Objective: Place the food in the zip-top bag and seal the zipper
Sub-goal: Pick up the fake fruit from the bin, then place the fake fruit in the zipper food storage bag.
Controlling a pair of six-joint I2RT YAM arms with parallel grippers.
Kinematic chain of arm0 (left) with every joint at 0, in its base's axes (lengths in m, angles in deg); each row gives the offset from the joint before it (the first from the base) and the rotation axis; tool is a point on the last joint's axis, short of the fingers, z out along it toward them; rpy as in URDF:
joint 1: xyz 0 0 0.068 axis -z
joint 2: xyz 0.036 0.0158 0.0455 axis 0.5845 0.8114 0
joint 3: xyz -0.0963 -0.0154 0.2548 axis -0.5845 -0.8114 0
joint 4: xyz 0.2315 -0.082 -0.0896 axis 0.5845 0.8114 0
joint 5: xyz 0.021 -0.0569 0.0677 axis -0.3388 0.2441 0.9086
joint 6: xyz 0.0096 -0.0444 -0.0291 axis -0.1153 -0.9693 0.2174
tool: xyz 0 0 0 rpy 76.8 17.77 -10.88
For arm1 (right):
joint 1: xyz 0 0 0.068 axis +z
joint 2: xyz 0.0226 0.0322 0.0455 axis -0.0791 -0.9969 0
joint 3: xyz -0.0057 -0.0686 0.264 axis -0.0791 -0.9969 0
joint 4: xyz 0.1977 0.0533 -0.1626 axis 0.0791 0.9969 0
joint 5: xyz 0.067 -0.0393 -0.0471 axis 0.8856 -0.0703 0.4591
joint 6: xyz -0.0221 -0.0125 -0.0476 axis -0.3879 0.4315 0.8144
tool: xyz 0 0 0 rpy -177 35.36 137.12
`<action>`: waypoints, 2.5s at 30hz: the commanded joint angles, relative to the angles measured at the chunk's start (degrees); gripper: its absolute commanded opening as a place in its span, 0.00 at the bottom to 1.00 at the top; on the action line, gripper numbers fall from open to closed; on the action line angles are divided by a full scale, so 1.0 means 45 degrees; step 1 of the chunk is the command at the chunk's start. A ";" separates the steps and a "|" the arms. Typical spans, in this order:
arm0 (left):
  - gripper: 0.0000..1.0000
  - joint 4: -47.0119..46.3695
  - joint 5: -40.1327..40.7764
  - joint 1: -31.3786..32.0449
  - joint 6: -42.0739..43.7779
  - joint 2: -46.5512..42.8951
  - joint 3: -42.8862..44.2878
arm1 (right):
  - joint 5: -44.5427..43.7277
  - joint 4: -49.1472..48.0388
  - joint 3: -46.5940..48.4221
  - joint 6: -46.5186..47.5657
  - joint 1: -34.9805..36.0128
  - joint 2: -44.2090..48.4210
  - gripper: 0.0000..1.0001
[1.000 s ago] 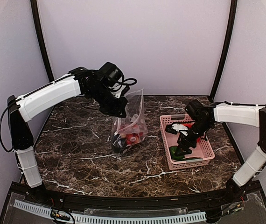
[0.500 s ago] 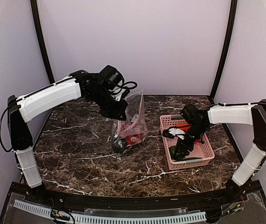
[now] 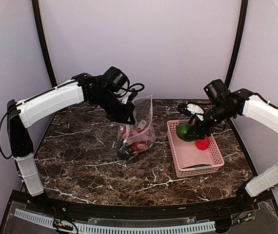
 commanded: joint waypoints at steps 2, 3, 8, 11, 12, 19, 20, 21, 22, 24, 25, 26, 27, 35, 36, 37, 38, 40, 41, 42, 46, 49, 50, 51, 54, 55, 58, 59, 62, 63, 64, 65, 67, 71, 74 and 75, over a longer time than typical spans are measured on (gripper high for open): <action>0.01 -0.0265 -0.0213 0.0169 0.0297 -0.0072 0.0605 | 0.2681 0.0813 0.3047 -0.0200 -0.0017 0.0638 0.41; 0.01 -0.0329 -0.0072 0.0204 0.0343 -0.0055 0.0646 | 0.3105 0.0812 0.3685 -0.0272 0.0011 0.0518 0.41; 0.01 -0.1081 0.0280 0.0495 0.0761 -0.0071 0.1132 | 0.4799 0.0085 0.6058 -0.1593 0.0443 -0.0639 0.40; 0.01 -0.1310 0.0093 0.0565 0.0636 -0.0060 0.1257 | 0.5481 -0.0617 0.6677 -0.2753 0.0865 -0.1347 0.38; 0.01 -0.1340 0.0070 0.0559 0.0510 -0.0055 0.1265 | 0.5570 -0.0810 0.6773 -0.2967 0.0986 -0.1549 0.38; 0.01 -0.1204 -0.0034 0.0753 0.0009 -0.0262 0.1257 | 0.5772 -0.2689 0.5549 -0.3738 0.1411 -0.1880 0.37; 0.01 -0.1150 -0.0003 0.0794 -0.0005 -0.0293 0.1246 | 0.5735 -0.2881 0.5414 -0.3801 0.1428 -0.1962 0.37; 0.01 -0.1046 0.0002 0.0811 -0.0041 -0.0308 0.1213 | 0.5680 -0.3012 0.5363 -0.3862 0.1437 -0.2055 0.37; 0.01 -0.1022 -0.0018 0.0814 -0.0060 -0.0319 0.1204 | 0.5592 -0.3082 0.5361 -0.3933 0.1468 -0.2233 0.37; 0.01 -0.1011 -0.0069 0.0826 -0.0127 -0.0349 0.1113 | 0.5396 -0.3233 0.5459 -0.4217 0.1489 -0.2595 0.37; 0.01 -0.1099 -0.0070 0.0827 -0.0198 -0.0355 0.1023 | 0.5310 -0.3310 0.5512 -0.4425 0.1505 -0.2796 0.37; 0.01 -0.1137 -0.0105 0.0837 -0.0236 -0.0384 0.0982 | 0.5255 -0.3407 0.5600 -0.4663 0.1510 -0.3063 0.37; 0.01 -0.1238 -0.0117 0.0832 -0.0323 -0.0392 0.0898 | 0.5219 -0.3493 0.5696 -0.5000 0.1504 -0.3269 0.38; 0.01 -0.2044 -0.0191 0.0870 -0.0891 -0.0831 0.0156 | 0.3877 -0.3608 0.6457 -0.6968 0.1496 -0.4586 0.41; 0.01 -0.2241 -0.0209 0.0882 -0.0936 -0.0948 -0.0041 | 0.3677 -0.3635 0.6406 -0.7041 0.1509 -0.4603 0.42; 0.01 -0.2323 -0.0242 0.0875 -0.0956 -0.1031 -0.0126 | 0.3503 -0.3687 0.6370 -0.7082 0.1501 -0.4580 0.42; 0.01 -0.2462 -0.0264 0.0881 -0.0982 -0.1057 -0.0258 | 0.3330 -0.3704 0.6334 -0.7121 0.1520 -0.4570 0.42; 0.01 -0.2534 -0.0317 0.0890 -0.1004 -0.1081 -0.0395 | 0.2976 -0.3725 0.6284 -0.7147 0.1543 -0.4534 0.42; 0.01 -0.2557 -0.0323 0.0902 -0.1010 -0.1093 -0.0453 | 0.2683 -0.3711 0.6280 -0.7149 0.1561 -0.4530 0.42; 0.01 -0.2570 -0.0324 0.0904 -0.1015 -0.1089 -0.0478 | 0.2259 -0.3670 0.6279 -0.7149 0.1596 -0.4534 0.43; 0.01 -0.2688 -0.0343 0.0912 -0.1053 -0.1149 -0.0619 | 0.1746 -0.3504 0.6365 -0.7076 0.1659 -0.4569 0.49; 0.01 -0.2740 -0.0284 0.0924 -0.1070 -0.1189 -0.0682 | 0.1950 -0.3412 0.6457 -0.6928 0.1804 -0.4552 0.60; 0.01 -0.2776 -0.0265 0.0915 -0.1073 -0.1195 -0.0700 | 0.2052 -0.3323 0.6523 -0.6821 0.1858 -0.4535 0.63; 0.01 -0.2786 -0.0217 0.0913 -0.1064 -0.1200 -0.0739 | 0.2119 -0.3223 0.6617 -0.6686 0.1906 -0.4511 0.65; 0.01 -0.2773 -0.0055 0.0920 -0.1028 -0.1230 -0.0800 | 0.2070 -0.3028 0.6783 -0.6478 0.1960 -0.4306 0.74; 0.01 -0.2716 0.0025 0.0923 -0.1004 -0.1235 -0.0822 | 0.1945 -0.3001 0.6786 -0.6426 0.1955 -0.4206 0.77; 0.01 -0.2590 0.0346 0.0922 -0.0904 -0.1291 -0.0888 | 0.1443 -0.2940 0.6782 -0.6308 0.1960 -0.3936 0.82; 0.01 -0.2573 0.0391 0.0914 -0.0885 -0.1295 -0.0901 | 0.1388 -0.2888 0.6818 -0.6265 0.1965 -0.3852 0.82; 0.01 -0.2543 0.0482 0.0906 -0.0880 -0.1284 -0.0931 | 0.1487 -0.2859 0.6845 -0.6095 0.1959 -0.3454 0.82; 0.01 -0.2517 0.0489 0.0896 -0.0938 -0.1282 -0.0932 | 0.1494 -0.2858 0.6845 -0.6004 0.1960 -0.3294 0.82; 0.01 -0.2510 0.0465 0.0869 -0.0987 -0.1280 -0.0899 | 0.1431 -0.2858 0.6827 -0.5860 0.1941 -0.3108 0.83; 0.01 -0.2426 0.0402 0.0858 -0.1082 -0.1280 -0.0858 | 0.1321 -0.2868 0.6811 -0.5743 0.1941 -0.2924 0.83; 0.01 -0.2014 0.0070 0.0746 -0.1193 -0.1262 -0.0382 | 0.0923 -0.2859 0.6713 -0.5410 0.1907 -0.2491 0.83; 0.01 -0.0766 -0.0001 0.0557 -0.1031 -0.1176 0.1188 | 0.0031 -0.3065 0.5861 -0.4523 0.1561 -0.1388 0.83; 0.01 0.0053 -0.0142 0.0432 -0.0795 -0.0890 0.1491 | -0.0344 -0.3272 0.4698 -0.3967 0.0788 -0.0732 0.84; 0.01 0.0143 -0.0245 0.0415 -0.0663 -0.0689 0.1382 | -0.0276 -0.3264 0.4299 -0.3819 0.0422 -0.0615 0.83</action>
